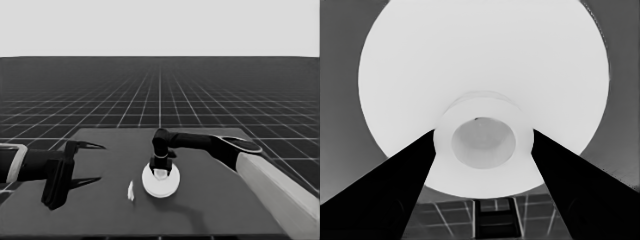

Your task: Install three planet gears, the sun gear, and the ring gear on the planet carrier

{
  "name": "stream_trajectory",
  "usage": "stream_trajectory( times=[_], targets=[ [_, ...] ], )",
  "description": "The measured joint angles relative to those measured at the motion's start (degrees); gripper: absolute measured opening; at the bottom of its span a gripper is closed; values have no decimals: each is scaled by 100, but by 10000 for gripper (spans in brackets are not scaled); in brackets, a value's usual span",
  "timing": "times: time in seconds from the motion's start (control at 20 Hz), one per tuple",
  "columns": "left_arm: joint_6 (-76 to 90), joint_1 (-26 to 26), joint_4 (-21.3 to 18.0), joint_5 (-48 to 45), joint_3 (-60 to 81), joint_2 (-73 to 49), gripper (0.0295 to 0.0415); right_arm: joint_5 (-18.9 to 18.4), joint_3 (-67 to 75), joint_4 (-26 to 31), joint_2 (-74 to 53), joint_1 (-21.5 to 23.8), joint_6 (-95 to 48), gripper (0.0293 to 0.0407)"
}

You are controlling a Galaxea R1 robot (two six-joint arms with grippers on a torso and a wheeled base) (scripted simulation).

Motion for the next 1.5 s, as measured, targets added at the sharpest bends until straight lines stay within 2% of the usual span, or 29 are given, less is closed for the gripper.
stream_trajectory(
  times=[1.5],
  targets=[
    [0, 0, 0, 0, 0, 0, 385, 2, -14, -8, -15, -56, 1501, 348]
  ],
)
